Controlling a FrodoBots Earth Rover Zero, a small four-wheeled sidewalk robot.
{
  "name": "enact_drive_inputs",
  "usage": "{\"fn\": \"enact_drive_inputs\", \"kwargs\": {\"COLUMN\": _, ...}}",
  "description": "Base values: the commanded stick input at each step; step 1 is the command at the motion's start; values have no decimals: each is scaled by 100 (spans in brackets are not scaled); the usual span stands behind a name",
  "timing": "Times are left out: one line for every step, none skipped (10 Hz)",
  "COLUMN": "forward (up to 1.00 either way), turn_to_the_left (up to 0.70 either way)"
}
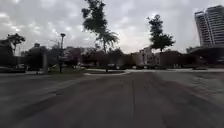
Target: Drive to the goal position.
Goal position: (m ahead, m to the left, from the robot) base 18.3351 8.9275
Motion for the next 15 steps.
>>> {"fn": "enact_drive_inputs", "kwargs": {"forward": 100, "turn_to_the_left": -40}}
{"fn": "enact_drive_inputs", "kwargs": {"forward": 100, "turn_to_the_left": -40}}
{"fn": "enact_drive_inputs", "kwargs": {"forward": 100, "turn_to_the_left": -36}}
{"fn": "enact_drive_inputs", "kwargs": {"forward": 100, "turn_to_the_left": -25}}
{"fn": "enact_drive_inputs", "kwargs": {"forward": 100, "turn_to_the_left": -14}}
{"fn": "enact_drive_inputs", "kwargs": {"forward": 100, "turn_to_the_left": -3}}
{"fn": "enact_drive_inputs", "kwargs": {"forward": 100, "turn_to_the_left": 0}}
{"fn": "enact_drive_inputs", "kwargs": {"forward": 100, "turn_to_the_left": 0}}
{"fn": "enact_drive_inputs", "kwargs": {"forward": 100, "turn_to_the_left": 0}}
{"fn": "enact_drive_inputs", "kwargs": {"forward": 100, "turn_to_the_left": 0}}
{"fn": "enact_drive_inputs", "kwargs": {"forward": 100, "turn_to_the_left": 0}}
{"fn": "enact_drive_inputs", "kwargs": {"forward": 100, "turn_to_the_left": 0}}
{"fn": "enact_drive_inputs", "kwargs": {"forward": 100, "turn_to_the_left": 0}}
{"fn": "enact_drive_inputs", "kwargs": {"forward": 100, "turn_to_the_left": 0}}
{"fn": "enact_drive_inputs", "kwargs": {"forward": 100, "turn_to_the_left": 0}}
